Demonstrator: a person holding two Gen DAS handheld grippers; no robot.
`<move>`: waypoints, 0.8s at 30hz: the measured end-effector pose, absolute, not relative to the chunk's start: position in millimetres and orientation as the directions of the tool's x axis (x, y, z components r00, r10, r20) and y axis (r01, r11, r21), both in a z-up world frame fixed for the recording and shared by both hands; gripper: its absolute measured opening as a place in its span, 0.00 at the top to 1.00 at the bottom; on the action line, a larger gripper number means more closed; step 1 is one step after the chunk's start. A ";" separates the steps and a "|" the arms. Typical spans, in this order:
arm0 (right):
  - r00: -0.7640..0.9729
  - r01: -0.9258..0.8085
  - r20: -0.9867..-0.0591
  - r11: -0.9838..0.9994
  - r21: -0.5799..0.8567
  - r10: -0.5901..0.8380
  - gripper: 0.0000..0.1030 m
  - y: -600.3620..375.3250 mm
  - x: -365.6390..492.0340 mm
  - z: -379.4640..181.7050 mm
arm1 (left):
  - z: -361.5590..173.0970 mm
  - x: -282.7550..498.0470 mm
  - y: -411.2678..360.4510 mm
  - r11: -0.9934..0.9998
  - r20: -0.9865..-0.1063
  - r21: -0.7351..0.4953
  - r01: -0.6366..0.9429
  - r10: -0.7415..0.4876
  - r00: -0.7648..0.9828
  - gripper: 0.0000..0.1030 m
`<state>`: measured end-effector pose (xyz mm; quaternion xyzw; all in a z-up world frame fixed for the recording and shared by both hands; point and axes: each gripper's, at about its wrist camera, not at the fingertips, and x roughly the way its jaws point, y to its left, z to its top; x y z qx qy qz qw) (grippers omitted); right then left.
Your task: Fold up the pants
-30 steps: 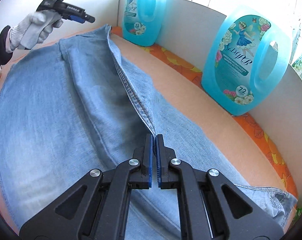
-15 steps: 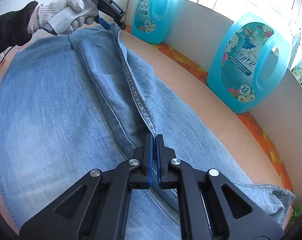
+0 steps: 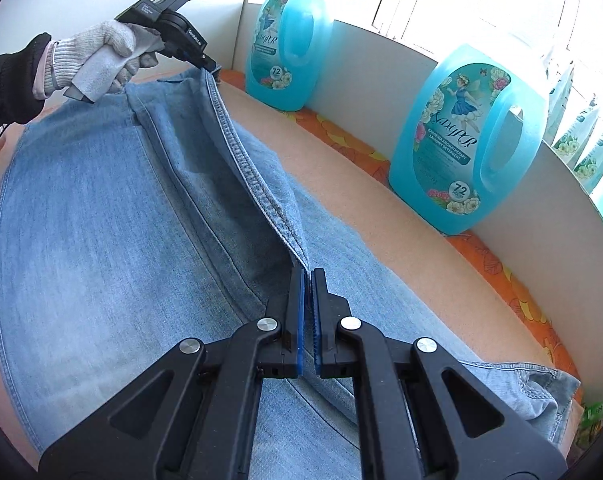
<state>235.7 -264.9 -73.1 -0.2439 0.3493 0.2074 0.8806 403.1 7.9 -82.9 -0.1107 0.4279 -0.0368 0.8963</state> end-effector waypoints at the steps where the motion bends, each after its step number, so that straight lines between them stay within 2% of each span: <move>1: 0.676 -0.530 -0.710 0.799 -0.284 0.196 0.96 -265.6 231.3 -68.3 | -76.7 394.3 10.3 0.973 -0.748 -0.231 -0.022 -0.163 0.643 0.95; 7: 0.697 -0.526 -0.690 0.793 -0.306 0.196 0.96 -258.4 186.5 -46.3 | -44.5 319.0 29.8 0.964 -0.676 -0.264 0.030 -0.207 0.708 0.95; 12: 0.682 -0.539 -0.700 0.792 -0.287 0.211 0.96 -248.7 141.7 -45.5 | -52.5 255.0 49.5 0.950 -0.655 -0.311 0.031 -0.238 0.718 0.95; 17: 0.659 -0.557 -0.719 0.786 -0.270 0.220 0.96 -236.6 92.5 -56.1 | -74.0 197.2 66.0 0.944 -0.663 -0.329 0.010 -0.238 0.710 0.95; 20: 0.636 -0.563 -0.738 0.790 -0.244 0.226 0.96 -234.0 71.5 -65.2 | -97.0 172.0 76.2 0.937 -0.696 -0.349 -0.017 -0.247 0.674 0.95; 24: 0.594 -0.579 -0.776 0.782 -0.230 0.212 0.96 -224.9 55.6 -87.5 | -122.4 153.8 82.7 0.950 -0.743 -0.309 -0.037 -0.217 0.633 0.95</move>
